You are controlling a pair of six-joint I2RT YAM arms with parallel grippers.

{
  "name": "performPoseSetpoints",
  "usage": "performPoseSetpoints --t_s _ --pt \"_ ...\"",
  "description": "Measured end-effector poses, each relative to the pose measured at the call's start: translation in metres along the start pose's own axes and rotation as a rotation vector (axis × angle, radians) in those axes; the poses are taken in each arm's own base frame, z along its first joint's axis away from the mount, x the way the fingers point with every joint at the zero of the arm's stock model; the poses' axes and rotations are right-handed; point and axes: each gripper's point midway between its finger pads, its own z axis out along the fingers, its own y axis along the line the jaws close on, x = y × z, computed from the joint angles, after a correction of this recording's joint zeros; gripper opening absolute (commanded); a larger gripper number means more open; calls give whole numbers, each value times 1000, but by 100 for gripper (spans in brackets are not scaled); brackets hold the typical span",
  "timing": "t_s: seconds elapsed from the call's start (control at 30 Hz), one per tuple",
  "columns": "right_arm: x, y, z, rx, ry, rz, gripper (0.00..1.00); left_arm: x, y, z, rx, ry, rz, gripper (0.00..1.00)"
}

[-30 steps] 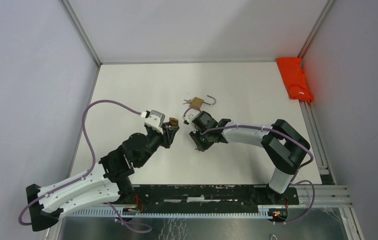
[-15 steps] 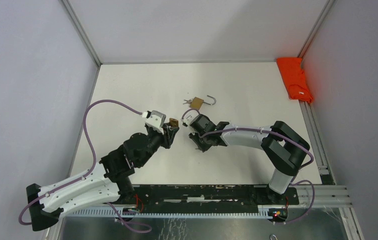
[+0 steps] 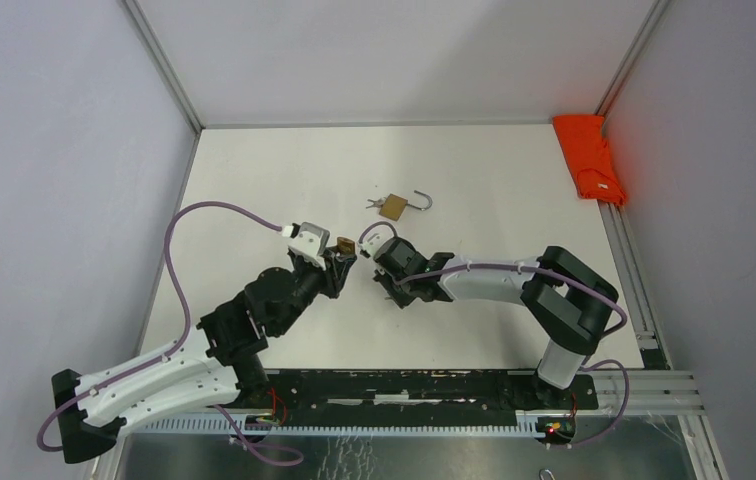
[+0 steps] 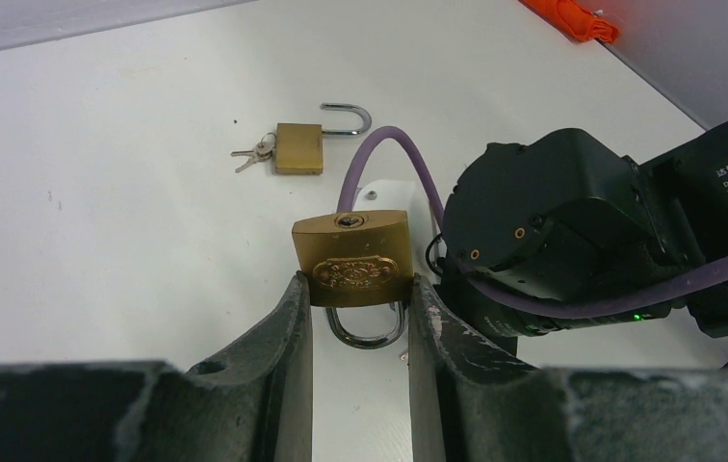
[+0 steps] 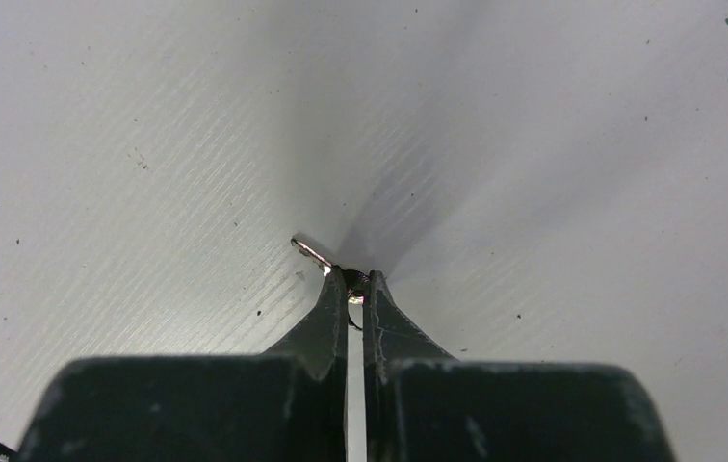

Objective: Unlock with the key

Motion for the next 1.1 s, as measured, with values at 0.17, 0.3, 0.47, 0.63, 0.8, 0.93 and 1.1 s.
performPoseSetpoints --t_s 0.17,0.3,0.47,0.63,0.8,0.93,1.1 --pt "-6 -2 -4 33 -37 19 0 0 1 -1 0 -2 -1 2" --pt "-1 -6 -9 57 -41 36 0 1 1 -1 -1 -1 -1 2" --pt "14 -14 -25 87 -16 37 0 1 1 -1 -5 -2 0 2" --pt "31 -19 -36 100 20 35 0 4 2 2 -14 9 6 2" --pt "32 -20 -47 102 6 47 0 10 2 5 -19 29 17 2" --pt "29 -23 -52 112 -15 58 0 10 4 5 -33 29 19 2" --pt "20 -27 -65 129 -63 66 0 15 4 8 -36 45 28 2"
